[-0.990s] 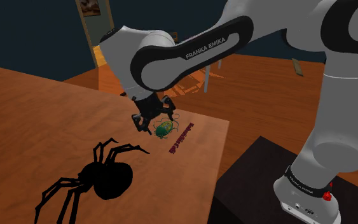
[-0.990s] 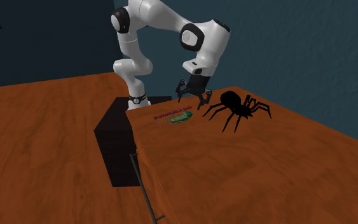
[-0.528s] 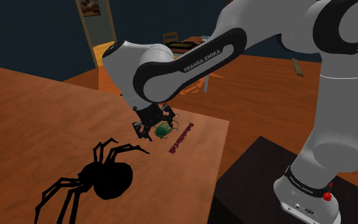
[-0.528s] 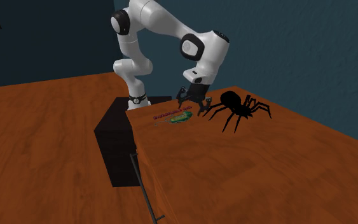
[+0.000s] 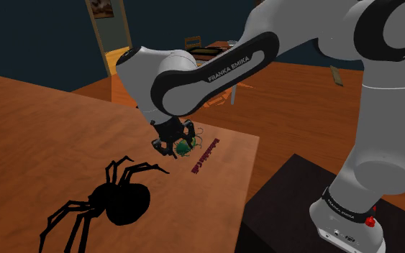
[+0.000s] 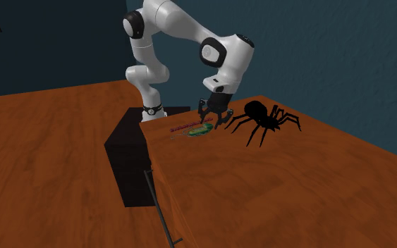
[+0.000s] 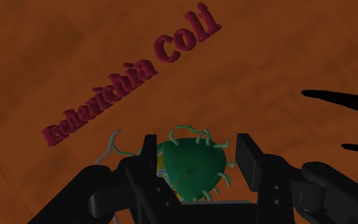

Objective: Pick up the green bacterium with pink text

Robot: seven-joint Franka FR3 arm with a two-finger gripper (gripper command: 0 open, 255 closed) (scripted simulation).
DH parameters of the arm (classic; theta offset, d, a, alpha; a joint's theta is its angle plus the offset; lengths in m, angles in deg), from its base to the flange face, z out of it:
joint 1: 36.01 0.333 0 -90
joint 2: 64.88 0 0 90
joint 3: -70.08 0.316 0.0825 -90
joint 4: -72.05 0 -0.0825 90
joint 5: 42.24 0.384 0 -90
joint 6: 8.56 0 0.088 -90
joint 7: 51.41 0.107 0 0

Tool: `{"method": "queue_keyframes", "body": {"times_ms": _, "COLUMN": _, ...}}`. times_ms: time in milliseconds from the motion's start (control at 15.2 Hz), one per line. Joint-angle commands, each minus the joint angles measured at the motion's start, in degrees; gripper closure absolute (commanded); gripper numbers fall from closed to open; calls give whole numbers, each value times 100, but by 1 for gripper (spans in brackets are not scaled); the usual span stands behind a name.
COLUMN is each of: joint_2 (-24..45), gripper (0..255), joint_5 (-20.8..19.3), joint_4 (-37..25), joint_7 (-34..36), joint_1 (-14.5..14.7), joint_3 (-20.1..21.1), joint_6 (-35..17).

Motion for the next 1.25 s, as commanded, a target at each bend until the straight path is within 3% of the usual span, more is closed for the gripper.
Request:
{"method": "queue_keyframes", "body": {"times_ms": 0, "joint_2": 7, "gripper": 255, "joint_5": 2, "joint_4": 3, "joint_7": 0, "joint_1": 3, "joint_3": 1, "joint_6": -5}}
{"method": "queue_keyframes", "body": {"times_ms": 1188, "joint_2": -283, "gripper": 255, "joint_5": 219, "joint_4": -825, "joint_7": -287, "joint_1": 12, "joint_3": 89, "joint_6": 1005}}
